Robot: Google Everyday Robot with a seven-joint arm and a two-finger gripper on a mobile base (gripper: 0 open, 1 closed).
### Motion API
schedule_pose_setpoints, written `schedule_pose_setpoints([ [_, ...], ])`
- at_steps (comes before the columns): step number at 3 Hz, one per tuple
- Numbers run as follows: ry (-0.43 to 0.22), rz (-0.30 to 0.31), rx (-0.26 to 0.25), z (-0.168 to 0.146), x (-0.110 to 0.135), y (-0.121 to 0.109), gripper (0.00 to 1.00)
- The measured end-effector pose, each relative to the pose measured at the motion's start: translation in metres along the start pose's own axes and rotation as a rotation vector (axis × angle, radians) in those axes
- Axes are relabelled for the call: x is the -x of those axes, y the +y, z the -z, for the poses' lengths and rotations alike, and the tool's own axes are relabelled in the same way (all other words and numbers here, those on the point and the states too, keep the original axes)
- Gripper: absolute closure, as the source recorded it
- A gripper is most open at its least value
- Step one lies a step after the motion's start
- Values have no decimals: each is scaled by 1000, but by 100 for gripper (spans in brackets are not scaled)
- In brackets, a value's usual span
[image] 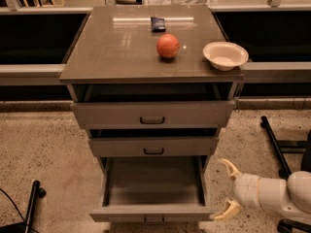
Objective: Close bottom drawer
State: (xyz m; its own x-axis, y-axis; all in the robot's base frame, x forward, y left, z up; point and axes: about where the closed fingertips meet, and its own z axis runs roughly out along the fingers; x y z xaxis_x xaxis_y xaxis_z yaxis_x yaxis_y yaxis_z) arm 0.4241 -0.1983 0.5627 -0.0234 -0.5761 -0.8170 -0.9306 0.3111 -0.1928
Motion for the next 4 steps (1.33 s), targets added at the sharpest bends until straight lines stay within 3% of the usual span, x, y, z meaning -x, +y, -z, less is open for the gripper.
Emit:
schedule_pose_setpoints([
  [2,12,37,-22,-6,-5,-4,0],
  [3,28,78,72,-49,-41,9,0],
  [4,55,172,212,-106,-114,35,0],
])
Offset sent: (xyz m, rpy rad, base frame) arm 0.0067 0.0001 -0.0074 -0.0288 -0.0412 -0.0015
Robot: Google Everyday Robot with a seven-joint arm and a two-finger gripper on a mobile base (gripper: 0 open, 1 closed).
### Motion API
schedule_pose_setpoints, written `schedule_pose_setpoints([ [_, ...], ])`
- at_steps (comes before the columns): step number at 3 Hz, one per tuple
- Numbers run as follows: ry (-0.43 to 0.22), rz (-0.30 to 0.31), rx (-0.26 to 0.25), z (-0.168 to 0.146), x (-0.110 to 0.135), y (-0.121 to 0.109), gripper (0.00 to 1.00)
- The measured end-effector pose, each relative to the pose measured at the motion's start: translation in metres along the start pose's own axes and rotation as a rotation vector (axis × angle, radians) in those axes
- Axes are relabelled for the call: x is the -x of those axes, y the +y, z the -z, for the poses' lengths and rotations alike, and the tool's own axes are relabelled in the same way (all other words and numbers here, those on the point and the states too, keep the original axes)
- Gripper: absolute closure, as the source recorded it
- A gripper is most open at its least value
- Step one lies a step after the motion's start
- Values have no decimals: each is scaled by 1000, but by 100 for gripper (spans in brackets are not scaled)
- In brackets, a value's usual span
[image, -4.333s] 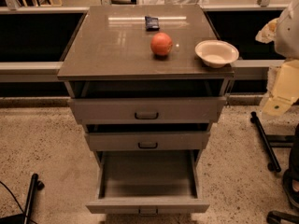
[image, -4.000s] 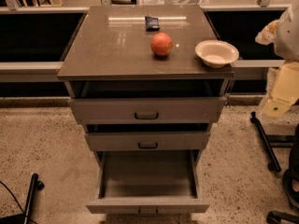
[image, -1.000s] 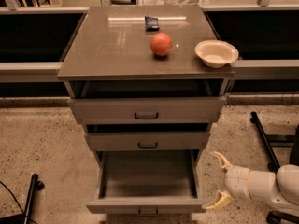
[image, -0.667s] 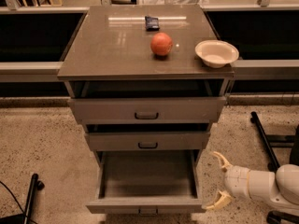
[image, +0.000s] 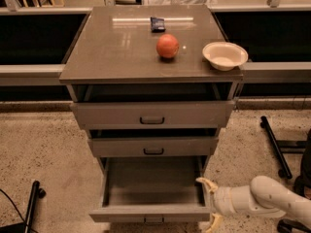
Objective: Close bottom drawer
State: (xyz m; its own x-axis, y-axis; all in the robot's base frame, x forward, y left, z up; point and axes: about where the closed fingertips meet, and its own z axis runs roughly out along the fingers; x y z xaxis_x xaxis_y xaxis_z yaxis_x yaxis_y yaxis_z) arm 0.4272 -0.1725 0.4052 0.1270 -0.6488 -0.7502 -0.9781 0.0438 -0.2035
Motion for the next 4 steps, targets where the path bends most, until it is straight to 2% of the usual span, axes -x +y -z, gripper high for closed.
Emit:
schedule_pose_setpoints([
  [1,-5,71,74,-30,-51,16,0],
  [2,-18,91,117,-47,-74,24,16],
  [3,-32,65,140,-74,-85,39,39],
  [4,-38,19,122,-100,-90,54,63],
])
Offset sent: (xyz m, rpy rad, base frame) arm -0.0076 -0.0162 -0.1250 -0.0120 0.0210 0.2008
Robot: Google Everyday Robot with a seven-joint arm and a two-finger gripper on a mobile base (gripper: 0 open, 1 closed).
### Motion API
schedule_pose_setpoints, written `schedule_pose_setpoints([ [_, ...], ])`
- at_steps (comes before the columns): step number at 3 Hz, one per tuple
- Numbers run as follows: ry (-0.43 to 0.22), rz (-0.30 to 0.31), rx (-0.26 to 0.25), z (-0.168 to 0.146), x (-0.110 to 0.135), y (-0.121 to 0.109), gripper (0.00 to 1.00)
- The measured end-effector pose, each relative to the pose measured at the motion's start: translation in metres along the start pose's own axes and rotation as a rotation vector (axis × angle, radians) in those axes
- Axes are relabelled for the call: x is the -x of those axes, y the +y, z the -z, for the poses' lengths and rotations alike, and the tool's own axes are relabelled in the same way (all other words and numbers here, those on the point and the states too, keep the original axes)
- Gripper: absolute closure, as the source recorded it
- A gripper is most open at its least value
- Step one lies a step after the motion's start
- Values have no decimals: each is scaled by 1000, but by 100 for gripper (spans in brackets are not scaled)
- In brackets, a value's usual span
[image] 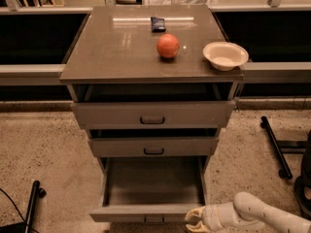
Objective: Close bottom drawer
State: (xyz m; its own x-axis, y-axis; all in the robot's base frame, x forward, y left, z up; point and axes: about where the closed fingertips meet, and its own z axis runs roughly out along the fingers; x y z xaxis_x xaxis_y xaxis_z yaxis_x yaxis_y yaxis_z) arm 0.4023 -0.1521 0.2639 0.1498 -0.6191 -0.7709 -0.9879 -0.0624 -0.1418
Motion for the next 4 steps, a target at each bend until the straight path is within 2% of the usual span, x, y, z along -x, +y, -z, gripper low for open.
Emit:
schedule_pose_setpoints([
  [1,9,-1,-11,-2,-3,-2,85],
  [2,22,-19,13,-9,-4,1,100],
  [3,68,-67,62,-42,-11,17,100],
  [4,108,-136,59,-73,-29,28,100],
])
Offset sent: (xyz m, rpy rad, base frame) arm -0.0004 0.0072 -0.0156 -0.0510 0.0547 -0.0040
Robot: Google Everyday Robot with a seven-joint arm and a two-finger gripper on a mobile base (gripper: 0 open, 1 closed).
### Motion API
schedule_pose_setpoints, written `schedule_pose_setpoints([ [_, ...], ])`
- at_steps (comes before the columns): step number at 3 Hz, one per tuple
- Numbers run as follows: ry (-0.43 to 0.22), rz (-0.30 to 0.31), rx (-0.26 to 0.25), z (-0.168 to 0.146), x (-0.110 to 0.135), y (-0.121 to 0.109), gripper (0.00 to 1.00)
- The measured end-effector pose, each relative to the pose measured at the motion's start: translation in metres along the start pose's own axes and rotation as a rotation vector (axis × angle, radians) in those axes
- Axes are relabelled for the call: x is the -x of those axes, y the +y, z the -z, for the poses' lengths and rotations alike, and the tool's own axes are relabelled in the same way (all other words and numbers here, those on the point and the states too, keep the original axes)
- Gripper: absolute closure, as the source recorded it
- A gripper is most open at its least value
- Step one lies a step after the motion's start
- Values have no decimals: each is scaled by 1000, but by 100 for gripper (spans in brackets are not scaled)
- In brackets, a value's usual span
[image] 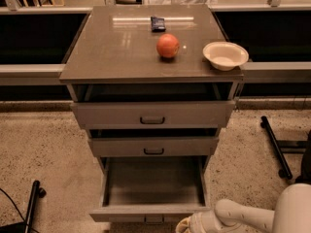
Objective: Close bottom drawer
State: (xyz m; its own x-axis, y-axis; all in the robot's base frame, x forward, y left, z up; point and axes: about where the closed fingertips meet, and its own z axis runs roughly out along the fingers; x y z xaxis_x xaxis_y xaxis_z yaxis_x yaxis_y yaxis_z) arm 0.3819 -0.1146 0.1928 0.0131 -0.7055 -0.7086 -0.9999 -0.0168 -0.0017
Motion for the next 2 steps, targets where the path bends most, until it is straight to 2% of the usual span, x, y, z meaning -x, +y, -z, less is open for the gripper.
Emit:
schedule_pose_setpoints([
  [1,15,-51,-17,-21,-11,2,100],
  [2,15,-95,-58,-32,-25,-1,100],
])
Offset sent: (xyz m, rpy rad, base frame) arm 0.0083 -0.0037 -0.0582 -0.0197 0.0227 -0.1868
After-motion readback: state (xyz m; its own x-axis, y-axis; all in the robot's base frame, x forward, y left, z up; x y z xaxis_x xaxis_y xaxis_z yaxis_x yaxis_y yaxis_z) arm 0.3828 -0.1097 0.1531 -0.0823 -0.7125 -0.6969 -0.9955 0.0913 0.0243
